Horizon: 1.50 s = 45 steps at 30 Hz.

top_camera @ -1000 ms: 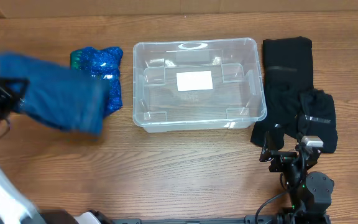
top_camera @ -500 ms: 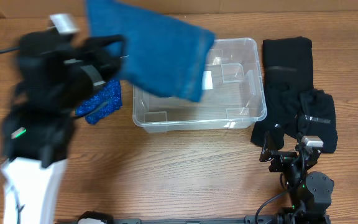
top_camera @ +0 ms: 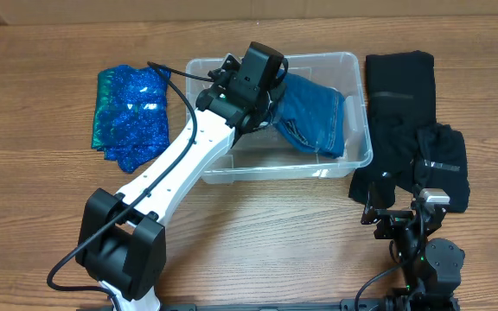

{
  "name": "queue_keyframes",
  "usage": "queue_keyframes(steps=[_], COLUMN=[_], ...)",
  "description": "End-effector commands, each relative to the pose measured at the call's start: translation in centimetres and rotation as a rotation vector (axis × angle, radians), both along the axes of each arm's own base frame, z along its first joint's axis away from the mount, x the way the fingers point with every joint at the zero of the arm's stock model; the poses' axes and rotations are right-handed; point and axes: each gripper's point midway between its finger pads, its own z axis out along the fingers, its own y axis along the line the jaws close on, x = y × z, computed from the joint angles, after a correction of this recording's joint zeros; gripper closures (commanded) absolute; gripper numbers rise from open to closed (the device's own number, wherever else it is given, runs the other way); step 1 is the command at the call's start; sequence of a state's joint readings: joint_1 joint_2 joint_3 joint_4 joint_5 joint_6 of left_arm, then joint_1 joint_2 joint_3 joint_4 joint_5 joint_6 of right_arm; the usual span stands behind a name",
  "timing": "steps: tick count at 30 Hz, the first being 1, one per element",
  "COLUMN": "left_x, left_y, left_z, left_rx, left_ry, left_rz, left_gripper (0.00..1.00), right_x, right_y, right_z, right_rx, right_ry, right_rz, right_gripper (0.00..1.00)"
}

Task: Pack container
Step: 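Lift the denim and lower it into the clear bin's right side, then release the denim and move the left gripper to the sparkly blue fabric, then grasp the sparkly blue fabric and carry it into the bin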

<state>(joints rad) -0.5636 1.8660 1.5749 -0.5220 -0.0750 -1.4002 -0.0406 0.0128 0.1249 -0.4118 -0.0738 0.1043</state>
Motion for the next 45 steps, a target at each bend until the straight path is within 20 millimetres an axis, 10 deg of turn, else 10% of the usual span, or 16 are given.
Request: queue_keyframes(steps=[1, 5, 14, 20, 33, 45], left_x=[-0.3, -2.3, -7.7, -6.4, -1.9, 2.5], left_y=[-2.4, 0.8, 18.4, 23.9, 37.4, 39.0], left_z=[4.2, 4.9, 9.1, 8.0, -7.3, -16.5], left_rx=[-0.042, 0.093, 0.917, 1.01, 0.567, 0.351], left_ry=[-0.1, -0.075, -0.012, 0.084, 0.317, 0.154], left_rz=[-0.114, -0.227, -0.289, -0.307, -0.35, -0.423], left_gripper=[0.21, 0.12, 0.0, 0.0, 0.0, 0.0], right_x=[0.0, 0.0, 0.0, 0.0, 0.0, 0.0], right_y=[-0.1, -0.1, -0.1, -0.1, -0.1, -0.1], right_z=[0.0, 0.0, 0.0, 0.0, 0.0, 0.0], right_rx=[0.003, 0.004, 0.004, 0.004, 0.004, 0.004], right_ry=[-0.006, -0.006, -0.006, -0.006, -0.006, -0.007], right_rz=[-0.007, -0.007, -0.007, -0.007, -0.007, -0.007], right_gripper=[0.0, 0.0, 0.0, 0.0, 0.0, 0.0])
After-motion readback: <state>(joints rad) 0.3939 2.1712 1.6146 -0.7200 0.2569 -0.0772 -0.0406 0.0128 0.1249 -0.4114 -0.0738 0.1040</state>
